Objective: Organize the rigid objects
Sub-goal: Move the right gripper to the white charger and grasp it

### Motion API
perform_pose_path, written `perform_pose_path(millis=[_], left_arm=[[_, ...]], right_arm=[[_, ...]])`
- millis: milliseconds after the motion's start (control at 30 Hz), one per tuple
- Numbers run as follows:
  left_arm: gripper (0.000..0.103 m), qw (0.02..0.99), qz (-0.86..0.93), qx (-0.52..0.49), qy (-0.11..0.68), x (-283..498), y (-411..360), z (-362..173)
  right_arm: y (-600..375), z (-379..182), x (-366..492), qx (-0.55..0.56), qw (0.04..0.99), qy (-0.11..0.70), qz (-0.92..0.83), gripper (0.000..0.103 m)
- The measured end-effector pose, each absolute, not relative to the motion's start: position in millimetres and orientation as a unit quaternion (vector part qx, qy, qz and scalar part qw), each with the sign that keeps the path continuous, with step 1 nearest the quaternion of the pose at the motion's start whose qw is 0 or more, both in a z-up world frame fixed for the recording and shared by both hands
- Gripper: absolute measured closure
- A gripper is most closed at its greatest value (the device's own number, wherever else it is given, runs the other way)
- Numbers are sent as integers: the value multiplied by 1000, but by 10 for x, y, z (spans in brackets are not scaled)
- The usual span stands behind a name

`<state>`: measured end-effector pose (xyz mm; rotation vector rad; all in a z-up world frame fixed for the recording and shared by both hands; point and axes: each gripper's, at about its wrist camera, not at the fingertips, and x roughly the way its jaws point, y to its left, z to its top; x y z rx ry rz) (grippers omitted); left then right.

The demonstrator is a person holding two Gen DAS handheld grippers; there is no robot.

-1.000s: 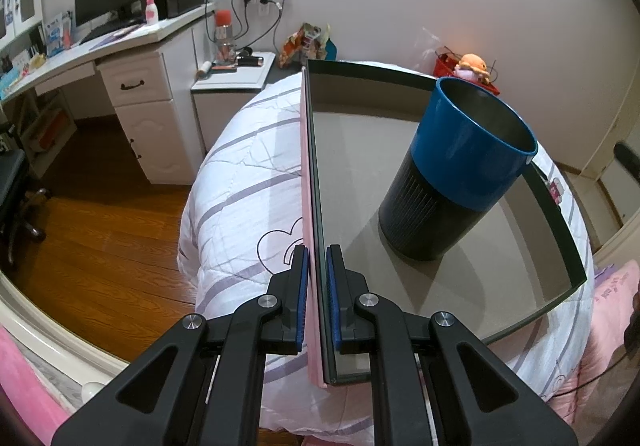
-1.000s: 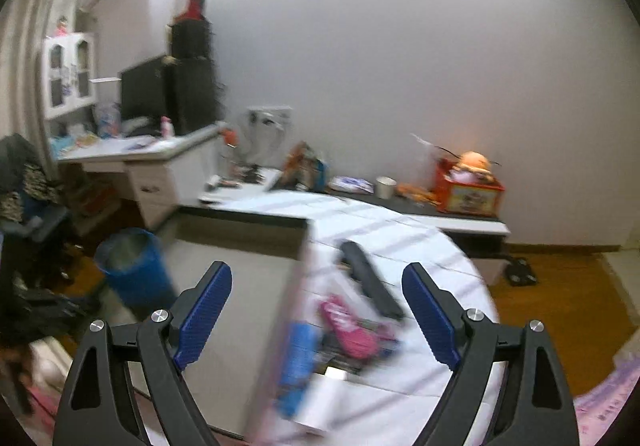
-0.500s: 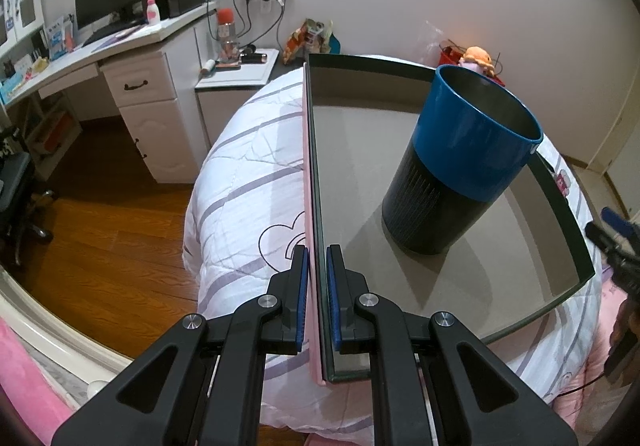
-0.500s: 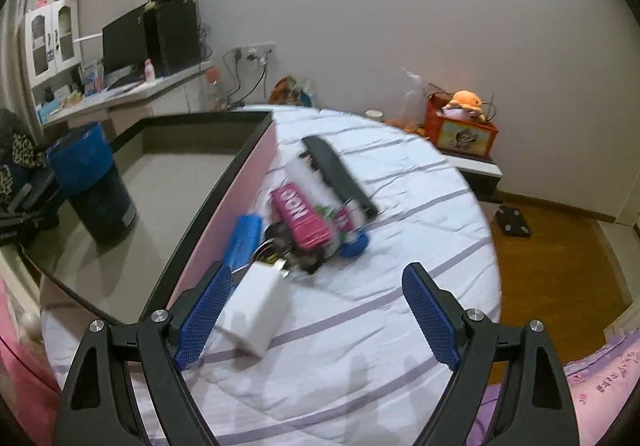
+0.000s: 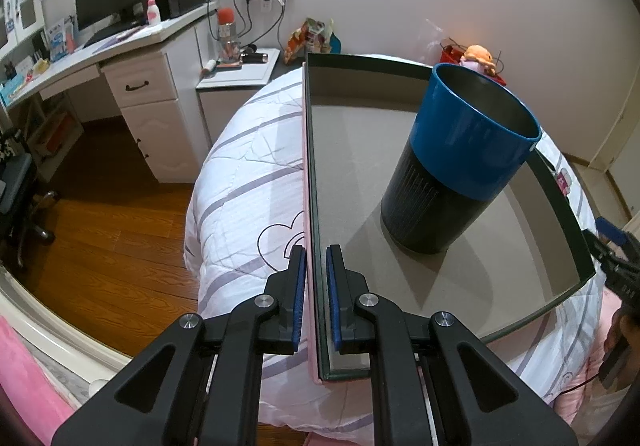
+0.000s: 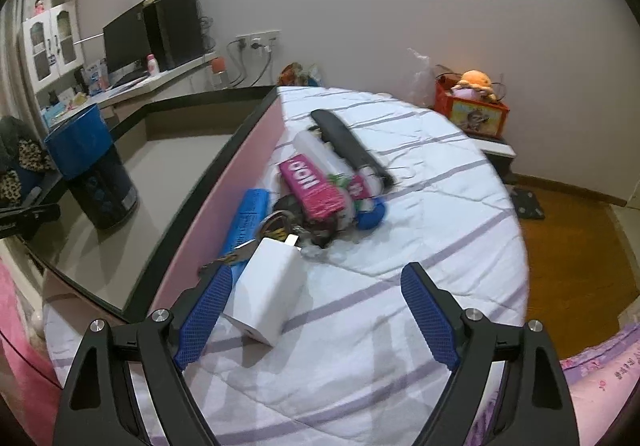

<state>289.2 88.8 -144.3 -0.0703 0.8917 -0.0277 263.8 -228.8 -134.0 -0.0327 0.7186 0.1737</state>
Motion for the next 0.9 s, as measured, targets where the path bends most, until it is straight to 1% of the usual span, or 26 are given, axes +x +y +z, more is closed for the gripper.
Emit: perform_pose_path(millis=[67, 100, 133, 200, 233, 267, 433, 500, 533, 567, 733, 800, 900], left_arm=[[94, 902, -14, -33, 431, 2896, 889, -1445], [94, 902, -13, -33, 431, 2895, 889, -1445], [94, 902, -13, -33, 431, 2894, 889, -1445], [94, 902, -11, -30, 431, 2895, 883, -1449], [94, 902, -10, -29, 431, 2896, 885, -1449], [94, 902, -10, -29, 431, 2897, 880, -1449], [94, 901, -11, -28, 432, 2901, 874, -1460], [94, 901, -11, -27, 432, 2899, 871, -1460], [94, 901, -11, -28, 432, 2898, 869, -1461], [94, 901, -11, -28, 432, 2897, 869, -1461], [94, 902, -11, -27, 432, 2897, 865, -1458], [94, 901, -11, -27, 432, 2897, 863, -1459], [94, 901, -11, -25, 432, 2891, 848, -1456]], right_arm=[[-2347, -1331, 2633, -16, 930, 360, 69, 16], [-2361, -1344, 2639, -17, 928, 366, 64, 18], [-2369, -1363, 2645, -18, 926, 371, 62, 23], [-2373, -1431, 2655, -6, 921, 382, 77, 25], [-2368, -1457, 2656, 1, 919, 385, 83, 27], [-2344, -1500, 2664, 6, 915, 391, 94, 32], [-2240, -1631, 2714, -11, 912, 399, 91, 36], [-2234, -1635, 2710, -15, 914, 395, 90, 41], [-2241, -1625, 2706, -13, 915, 393, 92, 52], [-2272, -1609, 2698, -12, 916, 391, 89, 58], [-2340, -1567, 2667, -6, 916, 392, 87, 59], [-2340, -1531, 2665, -3, 917, 389, 85, 62], [-2338, -1460, 2637, -3, 920, 383, 85, 62]])
